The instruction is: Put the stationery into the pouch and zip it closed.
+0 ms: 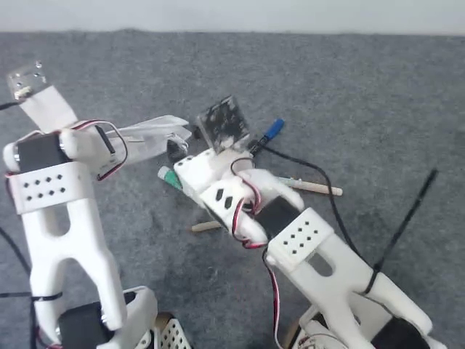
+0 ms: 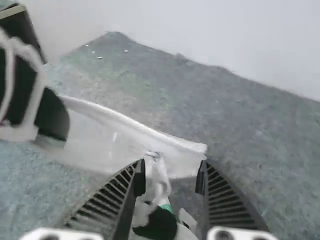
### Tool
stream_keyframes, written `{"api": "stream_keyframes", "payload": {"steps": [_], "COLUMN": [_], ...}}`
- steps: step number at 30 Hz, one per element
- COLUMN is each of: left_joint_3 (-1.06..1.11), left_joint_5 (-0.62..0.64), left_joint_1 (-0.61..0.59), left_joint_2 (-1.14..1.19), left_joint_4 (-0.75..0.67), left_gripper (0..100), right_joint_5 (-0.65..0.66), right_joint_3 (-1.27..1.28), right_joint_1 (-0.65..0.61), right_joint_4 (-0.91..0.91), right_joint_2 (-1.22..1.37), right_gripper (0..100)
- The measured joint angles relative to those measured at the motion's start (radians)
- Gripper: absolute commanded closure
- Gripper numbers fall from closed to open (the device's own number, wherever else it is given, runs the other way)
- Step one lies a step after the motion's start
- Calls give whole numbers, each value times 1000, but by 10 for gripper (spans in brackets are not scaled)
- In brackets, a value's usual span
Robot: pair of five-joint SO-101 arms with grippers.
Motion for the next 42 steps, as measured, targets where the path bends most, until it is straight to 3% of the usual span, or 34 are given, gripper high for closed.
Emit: {"api": "stream_keyframes", "payload": {"steps": [7, 17, 29, 42], "left_joint_3": [0, 0, 0, 0], "left_joint_5": [0, 0, 0, 0], "left_joint_1": [0, -3, -34, -34], "left_joint_2": [0, 0, 0, 0], "left_joint_4": [0, 0, 0, -3], "left_gripper": [985, 985, 985, 985], "right_joint_5": [-100, -115, -252, -285], "right_joint_3": [-209, -325, -747, -1073], "right_joint_1": [86, 204, 302, 404], "right_joint_4": [275, 388, 684, 743], "right_joint_2": [0, 29, 542, 980], "right_gripper": [842, 843, 843, 843]}}
